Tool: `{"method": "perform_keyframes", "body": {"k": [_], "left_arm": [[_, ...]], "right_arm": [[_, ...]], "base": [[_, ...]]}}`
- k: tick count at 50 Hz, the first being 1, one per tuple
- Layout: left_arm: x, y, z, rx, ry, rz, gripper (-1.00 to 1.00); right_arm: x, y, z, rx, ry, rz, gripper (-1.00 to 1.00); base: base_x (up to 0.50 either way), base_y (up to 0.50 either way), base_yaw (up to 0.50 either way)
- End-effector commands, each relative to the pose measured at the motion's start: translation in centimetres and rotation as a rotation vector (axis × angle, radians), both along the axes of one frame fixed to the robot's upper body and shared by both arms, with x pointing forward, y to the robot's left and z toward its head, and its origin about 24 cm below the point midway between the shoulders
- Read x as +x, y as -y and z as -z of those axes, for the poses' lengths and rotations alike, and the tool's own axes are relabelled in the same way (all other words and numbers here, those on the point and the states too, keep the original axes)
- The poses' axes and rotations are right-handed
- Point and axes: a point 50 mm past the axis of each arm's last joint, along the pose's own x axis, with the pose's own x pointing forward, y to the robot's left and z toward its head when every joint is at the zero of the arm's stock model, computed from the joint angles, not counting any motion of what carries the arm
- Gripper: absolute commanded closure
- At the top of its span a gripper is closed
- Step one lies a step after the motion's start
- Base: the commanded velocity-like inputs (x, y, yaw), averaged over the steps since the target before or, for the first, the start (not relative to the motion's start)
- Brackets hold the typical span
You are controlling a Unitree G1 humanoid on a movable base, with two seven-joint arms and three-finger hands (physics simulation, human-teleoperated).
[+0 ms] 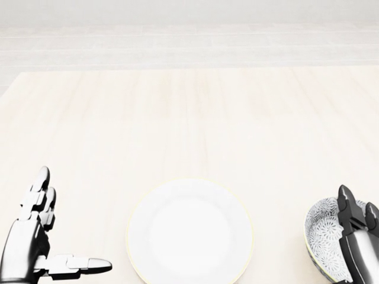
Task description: Put the bowl on the plate.
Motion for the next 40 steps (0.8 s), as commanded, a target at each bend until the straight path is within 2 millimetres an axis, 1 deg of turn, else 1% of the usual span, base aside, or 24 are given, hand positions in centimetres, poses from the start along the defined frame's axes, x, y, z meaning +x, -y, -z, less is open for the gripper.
{"method": "perform_keyframes", "body": {"k": [1, 7, 18, 32, 33, 34, 37, 40], "left_arm": [[0.0, -0.1, 0.0, 0.004, -0.001, 0.000, -1.00], [0.0, 0.0, 0.1, 0.002, -0.004, 0.001, -1.00], [-0.2, -0.1, 0.3, 0.005, -0.008, -0.004, -1.00], [-0.1, -0.1, 0.3, 0.004, -0.008, 0.000, -1.00], [-0.2, -0.1, 0.3, 0.004, -0.009, 0.000, -1.00], [-0.2, -0.1, 0.3, 0.003, -0.009, 0.000, -1.00], [-0.3, -0.1, 0.4, 0.003, -0.010, -0.003, -1.00], [-0.3, -0.1, 0.3, 0.004, -0.010, -0.003, -1.00]], "right_arm": [[-0.3, 0.4, 0.3, -0.032, -0.028, 0.018, -1.00], [-0.7, 1.0, 1.2, -0.066, -0.067, 0.042, -1.00], [-1.3, 1.1, 2.3, -0.062, -0.103, 0.061, -1.00], [-1.3, 1.2, 2.4, -0.083, -0.120, 0.060, -1.00], [-1.3, 1.2, 2.4, -0.084, -0.120, 0.060, -0.95], [-1.3, 1.2, 2.4, -0.085, -0.121, 0.060, -0.83], [-1.3, 1.3, 2.5, -0.089, -0.125, 0.062, -0.58], [-1.3, 1.3, 2.5, -0.088, -0.125, 0.062, -0.55]], "base": [[0.00, 0.00, 0.00], [0.00, 0.00, 0.00], [0.00, 0.00, 0.00], [0.00, 0.00, 0.00], [0.00, 0.00, 0.00], [0.00, 0.00, 0.00], [0.00, 0.00, 0.00], [0.00, 0.00, 0.00]]}}
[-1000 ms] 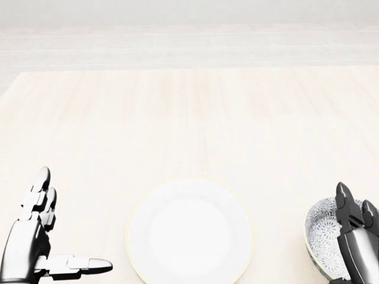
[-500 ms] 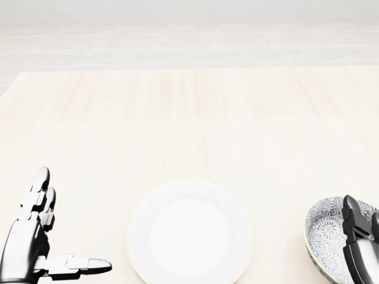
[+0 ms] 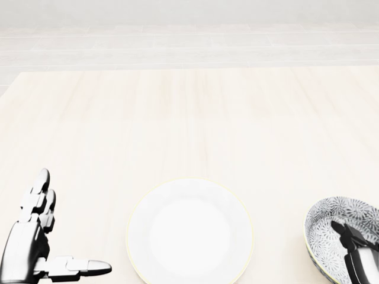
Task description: Put the bowl on the plate.
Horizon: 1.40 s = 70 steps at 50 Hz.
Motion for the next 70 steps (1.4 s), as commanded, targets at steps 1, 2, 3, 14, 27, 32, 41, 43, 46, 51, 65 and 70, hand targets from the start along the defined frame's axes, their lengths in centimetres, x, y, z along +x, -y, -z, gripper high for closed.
{"method": "perform_keyframes", "body": {"k": [1, 2, 3, 14, 27, 32, 41, 43, 46, 51, 65, 70], "left_arm": [[-0.1, -0.1, 0.0, -0.001, -0.002, -0.003, -1.00], [-0.1, 0.0, 0.0, -0.001, -0.001, -0.002, -1.00], [0.0, 0.0, 0.0, 0.000, -0.002, -0.001, -1.00], [0.0, 0.1, 0.2, -0.001, -0.004, 0.000, -1.00], [0.0, 0.0, 0.2, -0.002, -0.006, 0.001, -1.00], [0.0, 0.1, 0.3, -0.003, -0.006, 0.002, -1.00], [-0.1, 0.0, 0.2, -0.003, -0.005, 0.001, -1.00], [-0.1, 0.0, 0.2, -0.003, -0.005, 0.001, -1.00], [-0.1, 0.0, 0.2, -0.004, -0.004, 0.001, -1.00], [0.1, 0.1, 0.0, -0.004, -0.001, 0.003, -1.00], [0.5, 0.3, -0.2, 0.000, 0.003, 0.011, -1.00], [0.5, 0.3, -0.2, 0.001, 0.003, 0.012, -1.00]], "right_arm": [[0.0, 0.1, 0.2, -0.010, -0.012, 0.003, -0.50], [0.0, 0.1, 0.2, -0.010, -0.012, 0.004, -0.49], [0.0, 0.1, 0.2, -0.008, -0.013, 0.003, -0.47], [-0.1, 0.1, 0.2, -0.006, -0.020, 0.004, -0.25], [-0.2, 0.1, 0.4, 0.001, -0.025, 0.004, 0.03], [-0.1, 0.1, 0.1, 0.000, -0.021, -0.002, 0.33], [-0.1, 0.1, 0.1, -0.002, -0.023, -0.002, 0.60], [0.0, 0.1, 0.1, -0.002, -0.026, -0.004, 0.70], [0.0, 0.1, 0.1, -0.003, -0.025, -0.006, 0.73], [0.2, 0.1, -0.3, -0.014, -0.013, -0.010, 0.80], [1.7, -0.5, -1.3, -0.072, 0.007, -0.074, 0.90], [2.1, -0.8, -1.6, -0.099, 0.017, -0.090, 0.92]], "base": [[0.00, 0.00, 0.00], [0.00, 0.00, 0.00], [0.00, 0.00, 0.00], [0.00, 0.00, 0.00], [0.00, 0.00, 0.00], [0.00, 0.00, 0.00], [0.00, 0.00, 0.00], [0.00, 0.00, 0.00], [0.00, 0.00, 0.00], [0.00, 0.00, 0.00], [0.00, 0.00, 0.00], [0.00, 0.00, 0.00]]}}
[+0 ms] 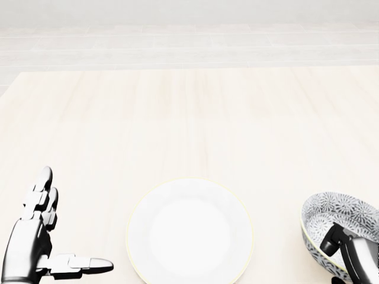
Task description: Put the bowl on the plate.
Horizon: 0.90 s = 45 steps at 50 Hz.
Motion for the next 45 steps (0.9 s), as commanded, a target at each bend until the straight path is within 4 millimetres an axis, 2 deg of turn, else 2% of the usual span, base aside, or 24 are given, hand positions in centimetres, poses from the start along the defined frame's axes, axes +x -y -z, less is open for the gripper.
{"method": "perform_keyframes", "body": {"k": [1, 10, 30, 36, 45], "left_arm": [[0.2, 0.0, -0.1, 0.003, 0.003, 0.004, -1.00], [0.1, 0.0, -0.1, 0.005, 0.003, 0.005, -1.00], [0.4, 0.3, 0.2, 0.006, 0.001, 0.011, -1.00], [0.7, 0.3, 0.3, 0.005, 0.001, 0.011, -1.00], [0.9, 0.5, 0.4, 0.005, 0.001, 0.018, -1.00]], "right_arm": [[1.1, -0.8, -0.9, -0.049, 0.034, -0.051, 0.92], [1.3, -1.5, -1.0, -0.084, 0.040, -0.075, 0.94], [1.4, -3.0, -3.0, -0.249, 0.031, -0.134, 0.95], [1.8, -3.6, -4.5, -0.283, 0.082, -0.146, 0.96], [1.5, -4.2, -4.7, -0.295, 0.134, -0.149, 0.98]], "base": [[0.00, 0.00, 0.00], [0.00, 0.00, 0.00], [0.00, 0.00, 0.00], [0.00, 0.00, 0.00], [0.00, 0.00, 0.00]]}}
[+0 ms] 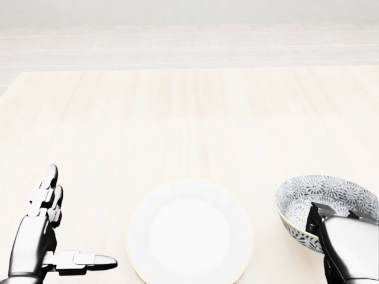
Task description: Put the bowl on the plate.
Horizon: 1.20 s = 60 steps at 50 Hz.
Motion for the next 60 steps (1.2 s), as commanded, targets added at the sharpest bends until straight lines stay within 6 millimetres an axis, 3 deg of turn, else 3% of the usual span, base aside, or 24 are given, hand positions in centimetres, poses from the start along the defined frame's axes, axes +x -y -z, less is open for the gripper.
{"method": "perform_keyframes", "body": {"k": [1, 15, 22, 60], "left_arm": [[0.3, 0.1, 0.1, 0.001, -0.001, 0.007, -1.00], [0.3, 0.1, 0.1, 0.003, -0.001, 0.007, -1.00], [0.5, 0.2, 0.1, 0.003, -0.001, 0.009, -1.00], [0.6, 0.2, 0.1, 0.005, 0.004, 0.005, -1.00]], "right_arm": [[0.0, -0.8, -1.3, -0.027, 0.107, -0.031, 0.98], [0.5, -3.0, -2.0, -0.082, 0.179, -0.166, 0.97], [0.6, -4.9, -1.4, -0.085, 0.196, -0.290, 0.96], [1.7, -9.8, -1.0, -0.088, 0.317, -0.486, 1.00]], "base": [[0.00, 0.00, 0.00], [0.00, 0.00, 0.00], [0.00, 0.00, 0.00], [0.00, 0.00, 0.00]]}}
